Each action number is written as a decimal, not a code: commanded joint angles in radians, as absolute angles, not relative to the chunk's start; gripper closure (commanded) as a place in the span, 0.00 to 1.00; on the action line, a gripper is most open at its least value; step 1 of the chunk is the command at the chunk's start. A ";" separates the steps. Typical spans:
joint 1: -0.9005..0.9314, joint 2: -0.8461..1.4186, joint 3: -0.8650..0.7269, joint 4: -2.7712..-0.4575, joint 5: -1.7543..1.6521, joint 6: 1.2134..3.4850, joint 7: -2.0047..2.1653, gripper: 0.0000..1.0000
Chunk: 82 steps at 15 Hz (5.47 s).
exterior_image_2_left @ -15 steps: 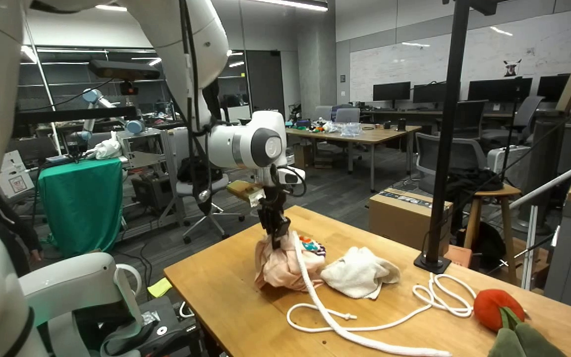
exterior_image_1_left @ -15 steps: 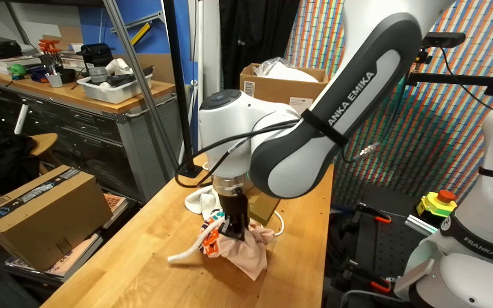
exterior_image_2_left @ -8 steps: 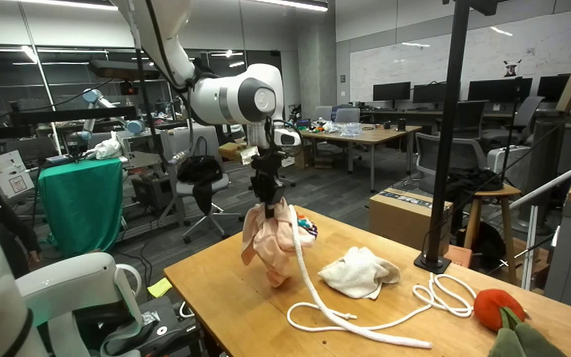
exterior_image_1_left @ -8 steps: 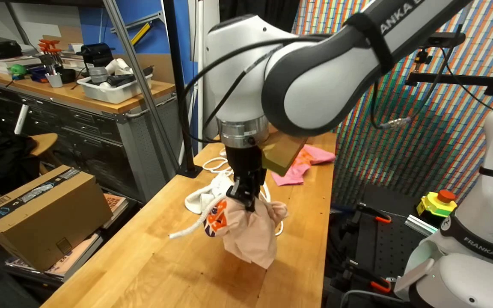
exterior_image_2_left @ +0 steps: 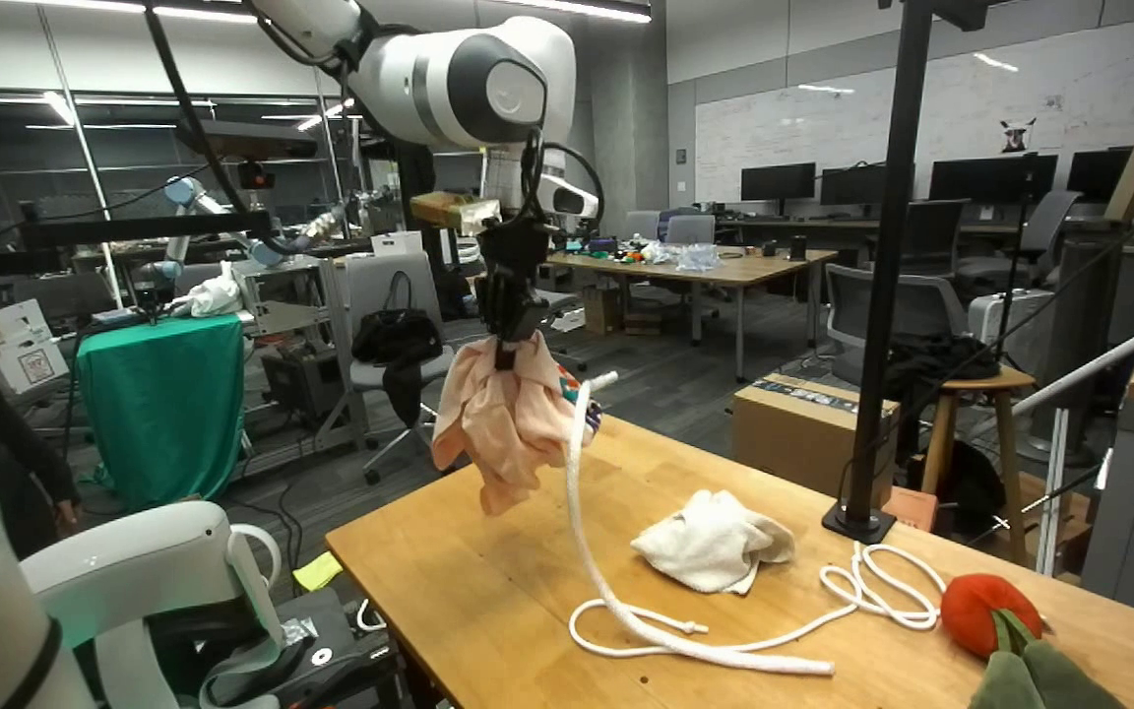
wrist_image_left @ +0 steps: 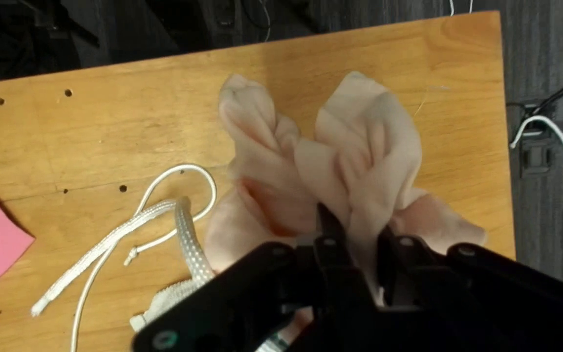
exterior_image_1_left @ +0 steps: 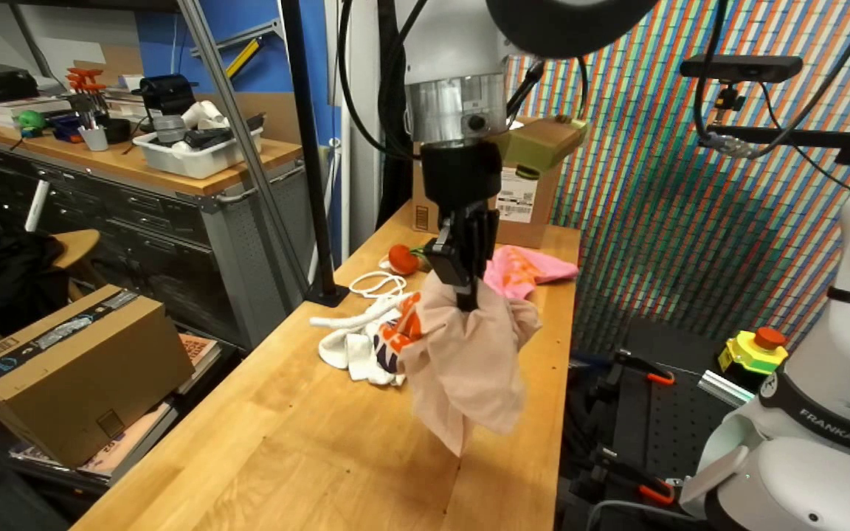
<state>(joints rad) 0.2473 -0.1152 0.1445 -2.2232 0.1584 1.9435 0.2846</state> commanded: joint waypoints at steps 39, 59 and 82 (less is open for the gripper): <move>0.489 0.575 0.236 -1.383 -0.086 1.646 0.363 0.91; 0.623 0.699 0.031 -1.347 -0.292 2.107 0.617 0.07; 0.213 0.617 0.056 -1.773 0.062 2.282 0.549 0.00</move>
<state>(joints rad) 0.2773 0.6223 0.0107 -1.7205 -0.0357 2.2394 0.6302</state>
